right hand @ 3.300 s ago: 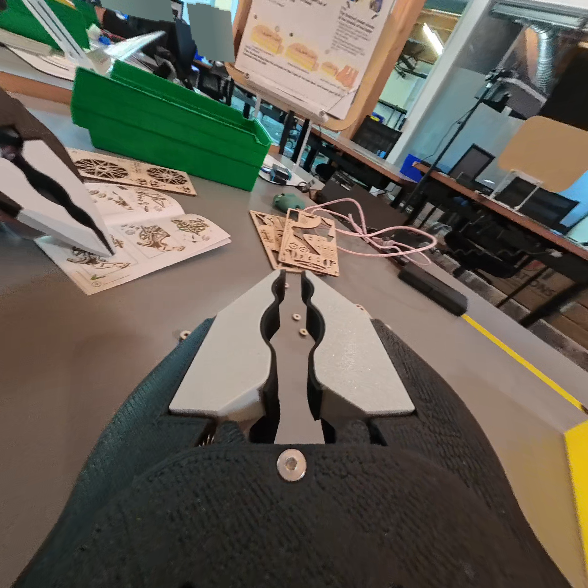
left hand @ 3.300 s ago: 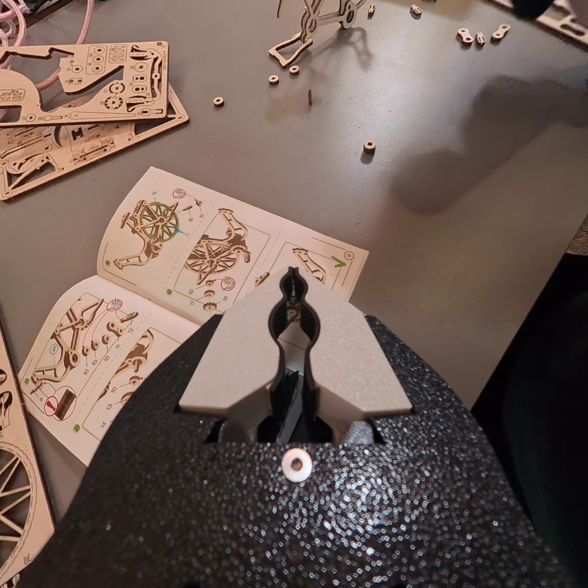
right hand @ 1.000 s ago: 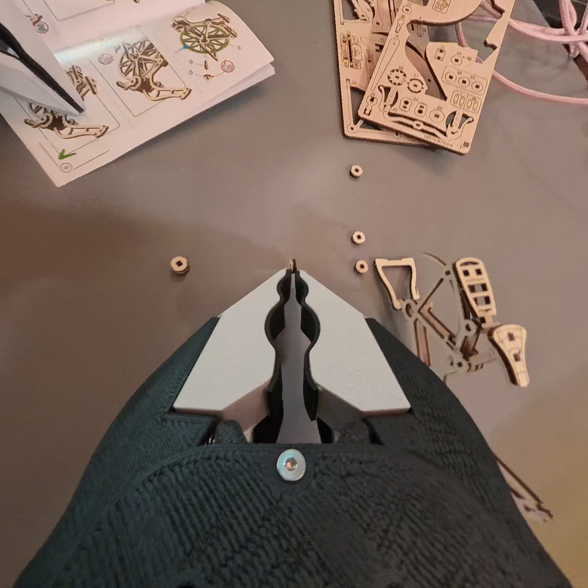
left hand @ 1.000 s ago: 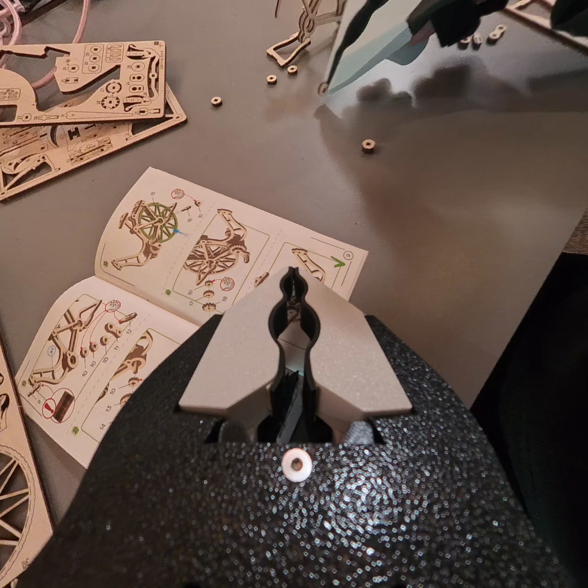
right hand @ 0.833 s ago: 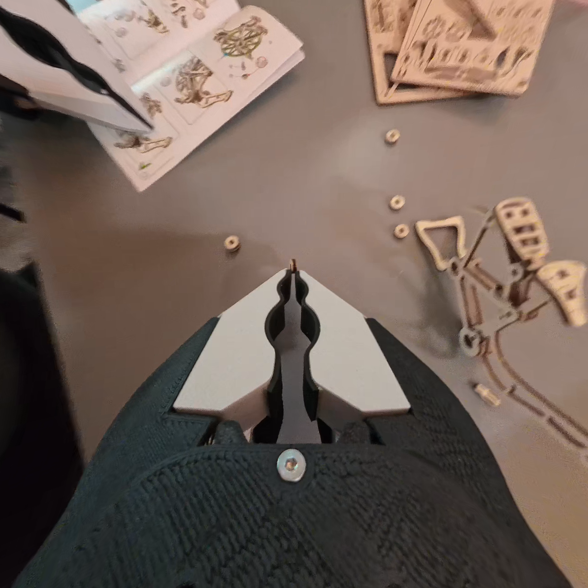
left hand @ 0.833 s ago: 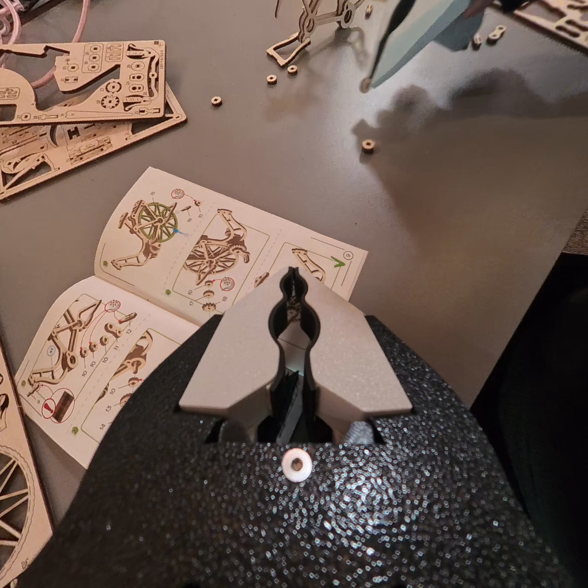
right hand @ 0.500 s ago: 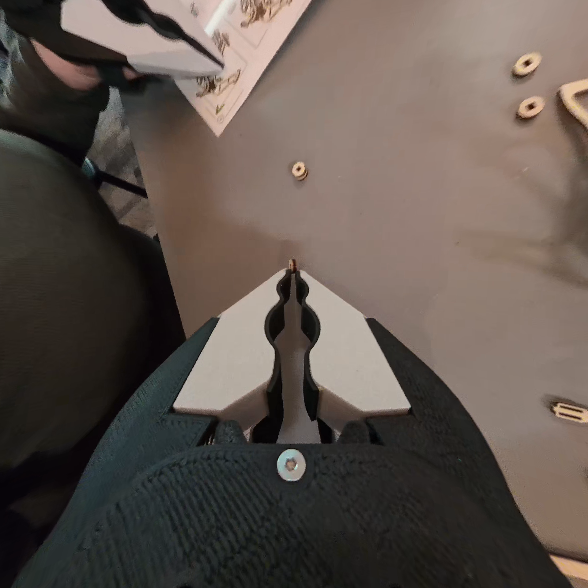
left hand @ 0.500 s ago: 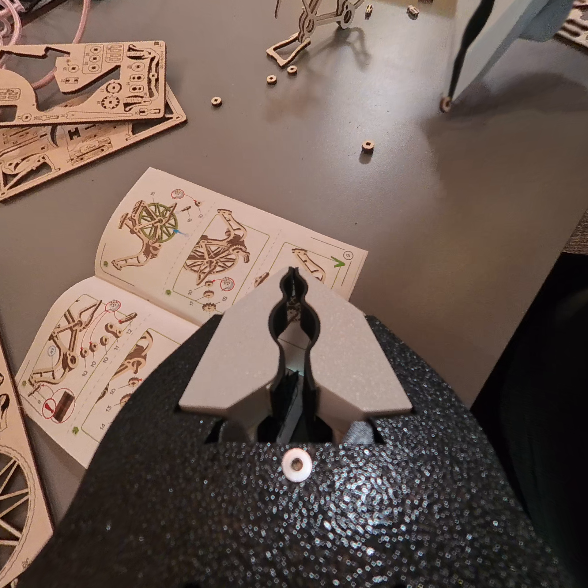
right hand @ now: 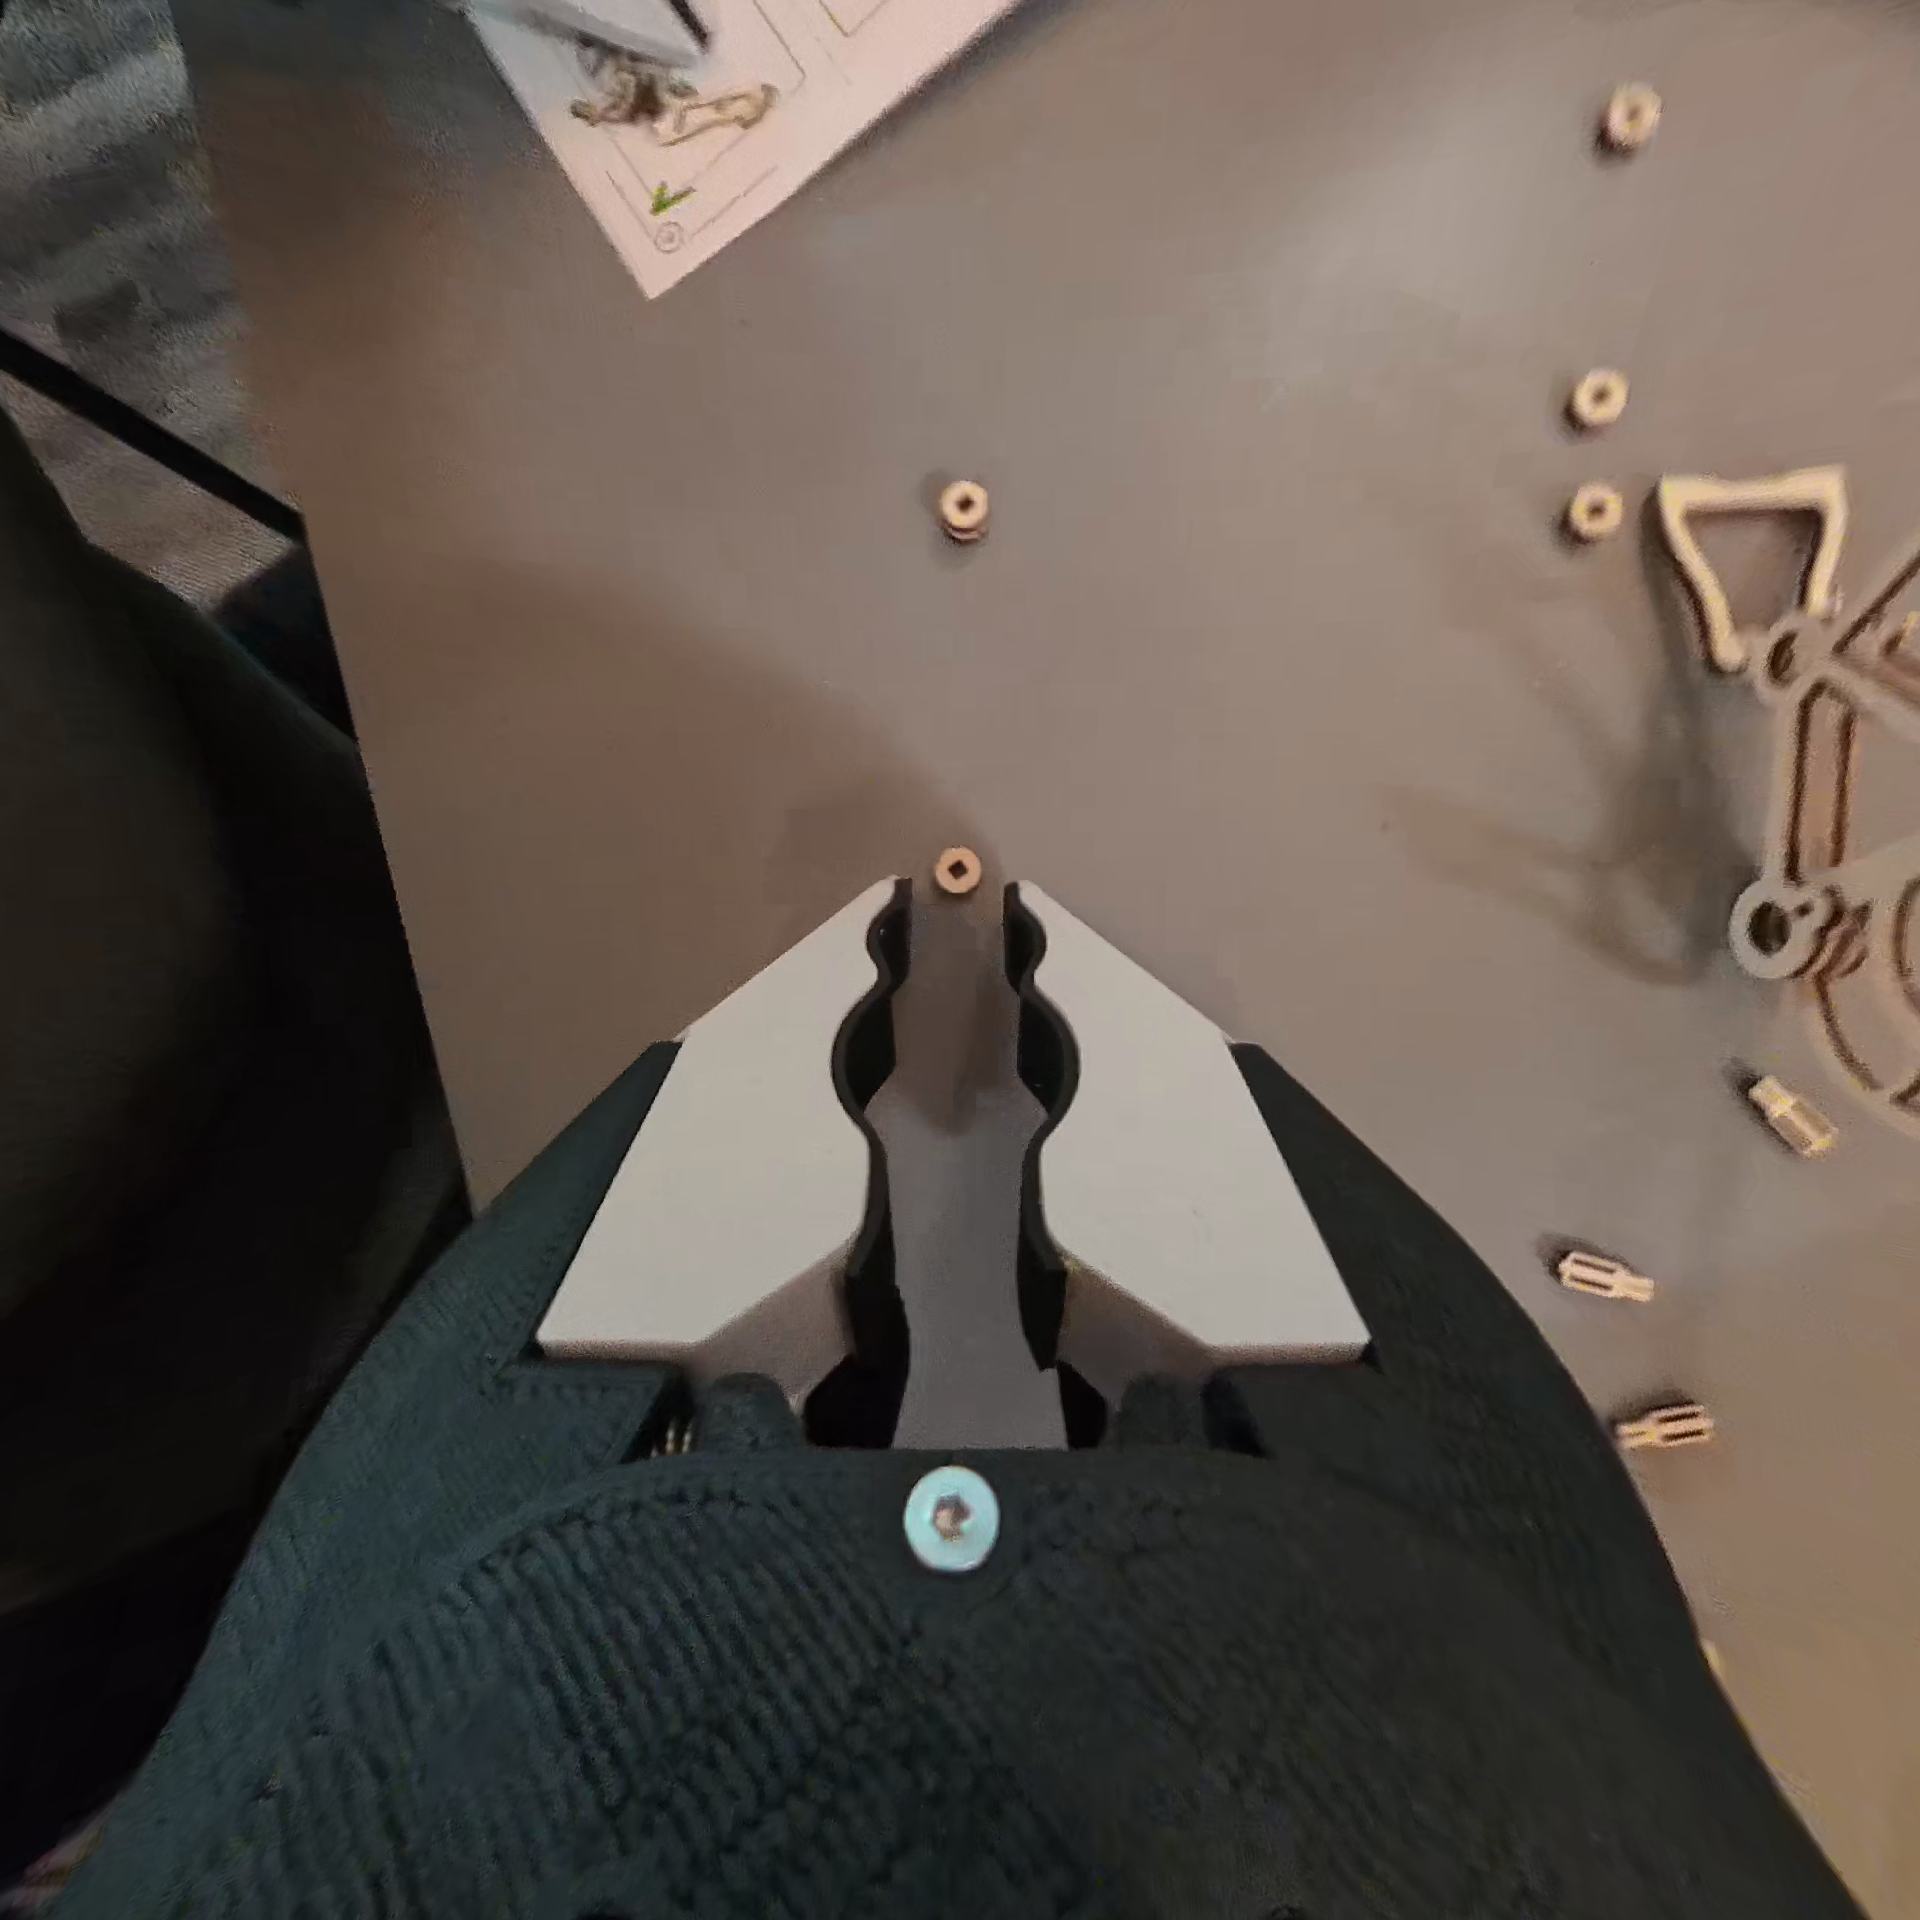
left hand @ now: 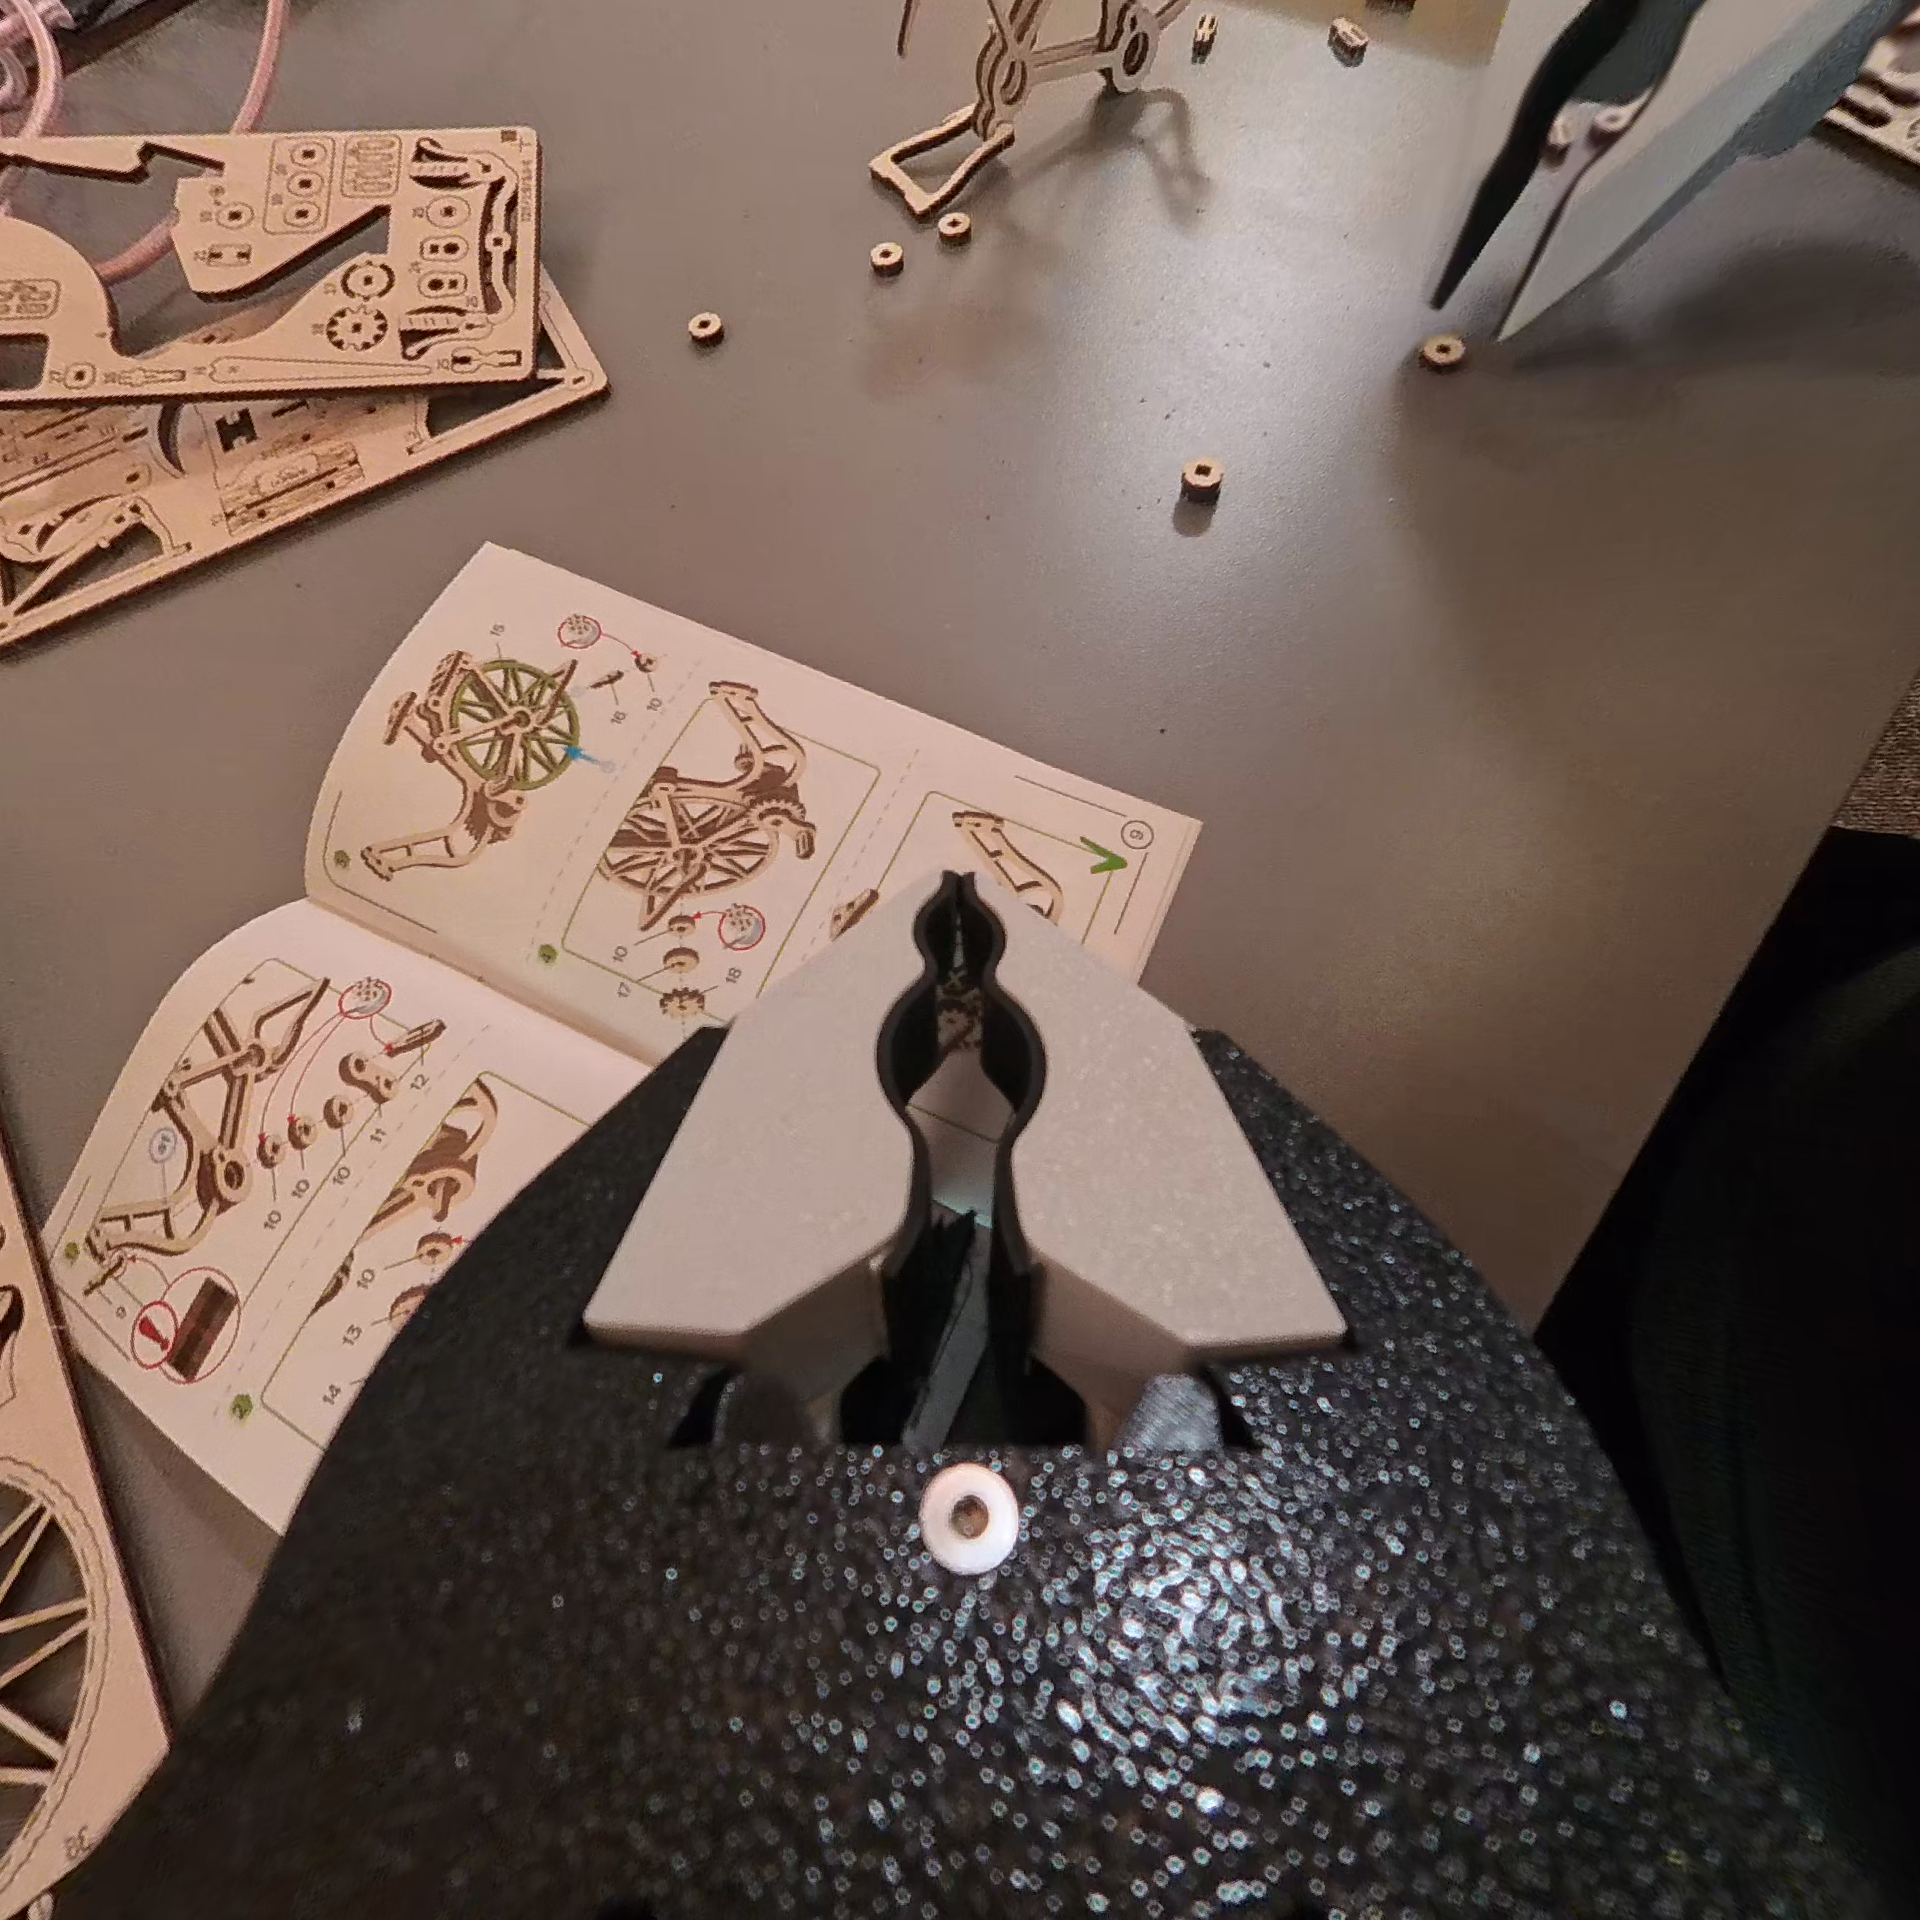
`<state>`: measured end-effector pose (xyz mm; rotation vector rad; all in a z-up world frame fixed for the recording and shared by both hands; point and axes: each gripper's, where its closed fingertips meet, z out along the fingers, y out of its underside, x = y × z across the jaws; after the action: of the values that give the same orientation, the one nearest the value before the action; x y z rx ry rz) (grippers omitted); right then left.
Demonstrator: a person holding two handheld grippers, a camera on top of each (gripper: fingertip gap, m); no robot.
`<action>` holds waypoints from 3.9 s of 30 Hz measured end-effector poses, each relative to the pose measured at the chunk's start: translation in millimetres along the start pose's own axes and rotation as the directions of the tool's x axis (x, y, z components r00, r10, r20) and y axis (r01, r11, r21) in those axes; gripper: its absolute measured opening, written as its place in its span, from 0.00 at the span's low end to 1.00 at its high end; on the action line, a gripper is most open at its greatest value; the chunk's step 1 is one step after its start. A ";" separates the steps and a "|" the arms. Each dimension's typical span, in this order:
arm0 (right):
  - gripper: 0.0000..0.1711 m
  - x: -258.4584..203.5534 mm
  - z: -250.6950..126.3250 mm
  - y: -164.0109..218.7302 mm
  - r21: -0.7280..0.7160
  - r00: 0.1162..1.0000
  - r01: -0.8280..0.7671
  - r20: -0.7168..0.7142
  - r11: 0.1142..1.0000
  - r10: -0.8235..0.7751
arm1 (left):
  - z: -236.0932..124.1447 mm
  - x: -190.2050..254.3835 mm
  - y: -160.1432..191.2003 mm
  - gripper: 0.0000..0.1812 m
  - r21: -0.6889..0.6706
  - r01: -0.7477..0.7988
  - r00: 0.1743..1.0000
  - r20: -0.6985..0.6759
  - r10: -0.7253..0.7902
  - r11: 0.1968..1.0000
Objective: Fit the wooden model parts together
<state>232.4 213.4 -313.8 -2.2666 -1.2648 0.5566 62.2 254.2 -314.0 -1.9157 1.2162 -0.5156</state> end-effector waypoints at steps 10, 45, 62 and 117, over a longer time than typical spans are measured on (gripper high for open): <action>0.09 -6.0 1.2 -11.3 0.124 0.938 0.331 -0.153 0.935 -0.312 | -0.2 0.0 0.0 0.00 0.000 0.000 1.000 0.000 0.000 1.000; 0.04 -3.6 23.5 -55.5 0.263 0.935 0.351 -0.046 0.899 -0.351 | 0.2 0.2 0.3 0.00 -0.003 0.016 1.000 -0.012 -0.016 1.000; 0.04 -1.6 40.3 -66.5 0.222 0.926 0.372 -0.022 0.901 -0.377 | 0.2 -0.1 0.4 0.00 -0.003 0.017 1.000 -0.013 -0.017 1.000; 0.04 -1.3 39.8 -67.3 0.252 0.950 0.291 -0.188 0.923 -0.248 | 0.9 0.7 0.3 0.00 -0.006 0.024 0.999 -0.031 -0.024 1.000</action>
<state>164.5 251.5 -306.1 -1.8295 -1.3048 0.4197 62.9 253.8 -314.8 -1.9357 1.2169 -0.5577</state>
